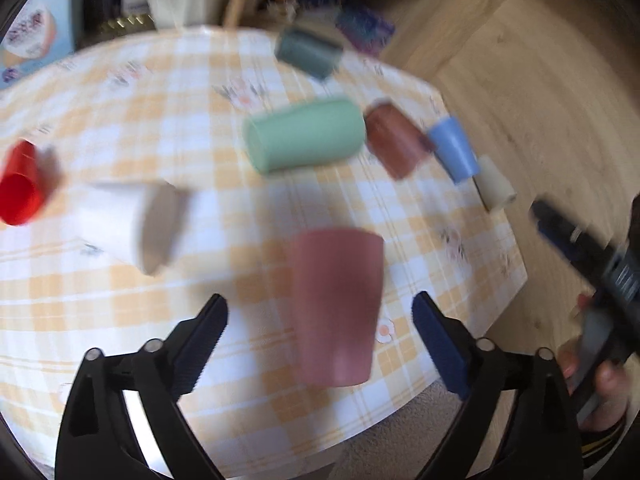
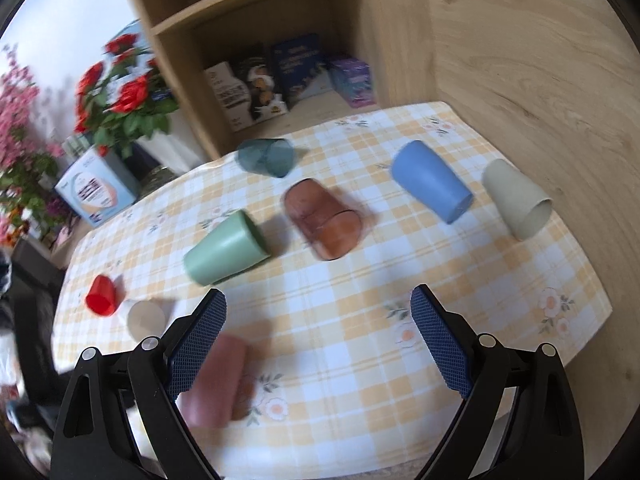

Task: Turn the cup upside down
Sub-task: 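Grasp the pink cup with the right gripper and tilt it rim-down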

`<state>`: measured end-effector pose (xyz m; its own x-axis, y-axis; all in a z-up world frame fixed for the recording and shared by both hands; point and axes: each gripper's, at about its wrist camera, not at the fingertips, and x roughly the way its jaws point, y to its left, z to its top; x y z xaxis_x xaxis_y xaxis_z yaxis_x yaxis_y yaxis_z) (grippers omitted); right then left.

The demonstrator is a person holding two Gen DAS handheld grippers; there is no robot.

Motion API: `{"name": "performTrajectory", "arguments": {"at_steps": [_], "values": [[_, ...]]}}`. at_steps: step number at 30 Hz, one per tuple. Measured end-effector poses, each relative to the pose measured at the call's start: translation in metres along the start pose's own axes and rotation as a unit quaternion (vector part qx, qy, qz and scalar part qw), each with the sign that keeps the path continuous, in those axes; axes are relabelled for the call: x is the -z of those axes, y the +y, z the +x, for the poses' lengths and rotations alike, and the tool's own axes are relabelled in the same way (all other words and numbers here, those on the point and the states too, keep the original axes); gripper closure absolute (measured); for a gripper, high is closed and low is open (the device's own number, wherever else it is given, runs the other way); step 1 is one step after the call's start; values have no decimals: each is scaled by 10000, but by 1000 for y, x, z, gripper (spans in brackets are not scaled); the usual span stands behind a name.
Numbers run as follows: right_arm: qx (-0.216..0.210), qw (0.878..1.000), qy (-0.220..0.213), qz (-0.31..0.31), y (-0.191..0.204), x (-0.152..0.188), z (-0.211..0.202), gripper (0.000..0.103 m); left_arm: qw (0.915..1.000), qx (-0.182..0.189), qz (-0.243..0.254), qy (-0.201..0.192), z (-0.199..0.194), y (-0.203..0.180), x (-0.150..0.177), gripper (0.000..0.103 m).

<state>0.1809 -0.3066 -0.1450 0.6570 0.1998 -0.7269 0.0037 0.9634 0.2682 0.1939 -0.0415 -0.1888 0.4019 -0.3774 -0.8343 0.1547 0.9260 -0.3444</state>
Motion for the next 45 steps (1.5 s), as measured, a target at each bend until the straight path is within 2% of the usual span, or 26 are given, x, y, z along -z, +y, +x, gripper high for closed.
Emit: {"name": "performTrajectory", "arguments": {"at_steps": [3,7,10,12,15,19,26,30,36,38,39,44,45], "values": [[-219,9993,16,-308,24,22,5,13,9987,-232,-165,-425,-32,16,-1,6],[-367,9974,30,-623,54,49,14,13,9923,-716,-249,-979,-72,35,6,6],[-521,9959,109,-725,70,62,21,13,9880,-891,-287,-1228,-92,48,15,6],[-501,9950,160,-847,81,69,26,13,9841,-992,-376,-1422,-104,58,25,6],[-400,9930,454,-1010,94,82,39,13,9802,-1082,-480,-1588,-113,69,37,6],[-247,9911,909,-944,99,97,61,13,9800,-1068,-640,-1551,-113,84,49,6],[147,9865,1293,-991,101,107,79,13,9826,-926,-767,-1416,-102,91,56,6],[179,9848,1502,-856,92,111,87,13,9834,-871,-818,-1367,-96,92,56,6],[-62,9821,1707,-795,87,116,93,13,9857,-768,-774,-1288,-91,89,56,6],[-171,9817,1706,-824,89,116,93,20,9862,-762,-752,-1260,-89,87,55,6],[-212,9810,1740,-836,89,117,94,31,9865,-755,-747,-1246,-88,87,56,6],[-314,9802,1800,-770,86,118,94,37,9880,-695,-744,-1165,-84,85,56,6],[-362,9801,1804,-746,85,117,93,41,9881,-692,-744,-1154,-84,85,56,6]]}}
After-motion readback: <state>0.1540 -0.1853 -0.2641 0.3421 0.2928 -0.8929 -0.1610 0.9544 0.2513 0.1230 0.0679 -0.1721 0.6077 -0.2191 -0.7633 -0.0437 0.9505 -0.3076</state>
